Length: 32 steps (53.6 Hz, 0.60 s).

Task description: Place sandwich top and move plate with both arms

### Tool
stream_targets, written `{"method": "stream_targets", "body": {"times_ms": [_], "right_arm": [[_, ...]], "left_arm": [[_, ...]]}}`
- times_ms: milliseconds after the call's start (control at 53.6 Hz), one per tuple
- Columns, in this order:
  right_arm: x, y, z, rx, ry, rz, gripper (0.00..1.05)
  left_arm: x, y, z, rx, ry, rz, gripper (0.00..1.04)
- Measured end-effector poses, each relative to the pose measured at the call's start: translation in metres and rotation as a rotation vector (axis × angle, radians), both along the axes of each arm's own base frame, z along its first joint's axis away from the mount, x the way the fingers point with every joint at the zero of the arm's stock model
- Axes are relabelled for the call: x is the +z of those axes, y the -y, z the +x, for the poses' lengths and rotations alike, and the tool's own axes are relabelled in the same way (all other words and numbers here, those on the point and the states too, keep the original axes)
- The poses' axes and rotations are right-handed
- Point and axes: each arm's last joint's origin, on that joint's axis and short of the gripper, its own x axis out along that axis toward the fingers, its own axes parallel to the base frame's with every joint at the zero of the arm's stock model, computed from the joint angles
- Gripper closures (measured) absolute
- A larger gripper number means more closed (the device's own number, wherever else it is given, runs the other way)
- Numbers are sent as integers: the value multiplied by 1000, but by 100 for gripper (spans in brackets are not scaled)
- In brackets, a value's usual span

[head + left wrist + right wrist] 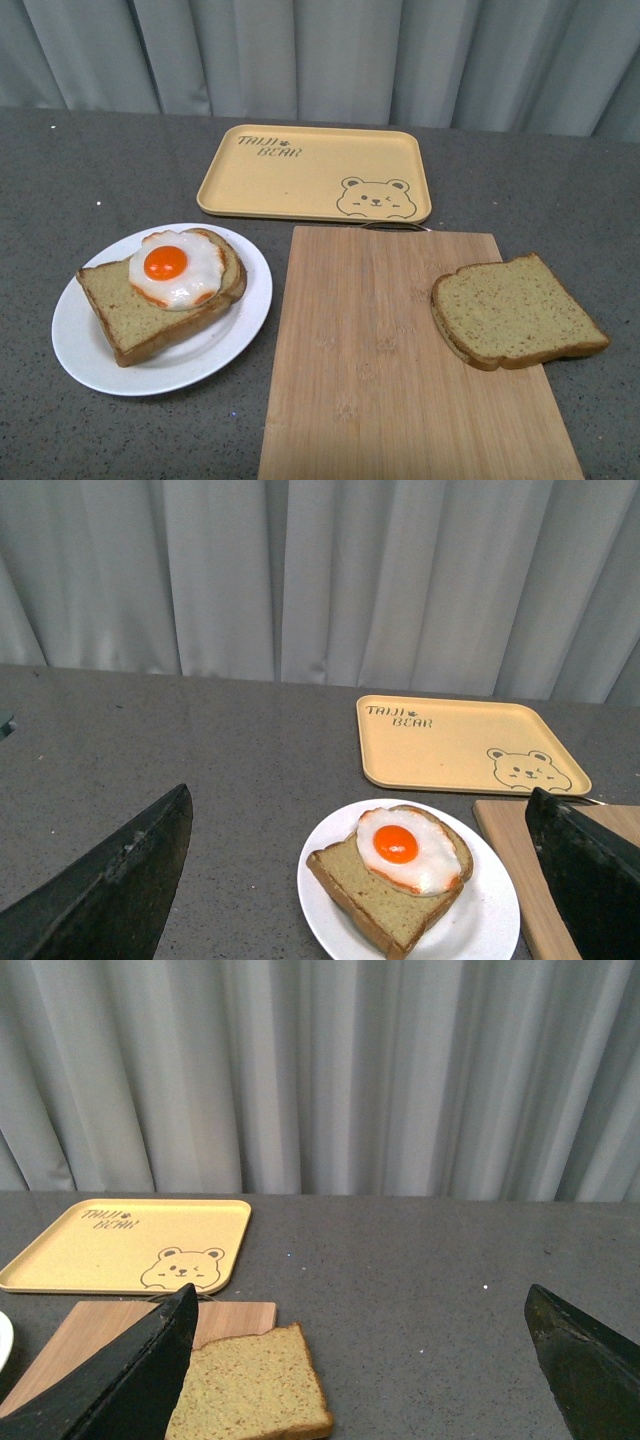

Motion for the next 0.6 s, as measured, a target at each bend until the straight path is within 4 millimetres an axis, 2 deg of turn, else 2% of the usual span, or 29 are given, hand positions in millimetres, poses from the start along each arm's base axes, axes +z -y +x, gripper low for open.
{"method": "stream_targets", "body": {"times_ms": [597], "right_arm": [[0, 0, 0, 0, 0, 0, 9]], "left_arm": [[0, 0, 0, 0, 0, 0, 7]]}}
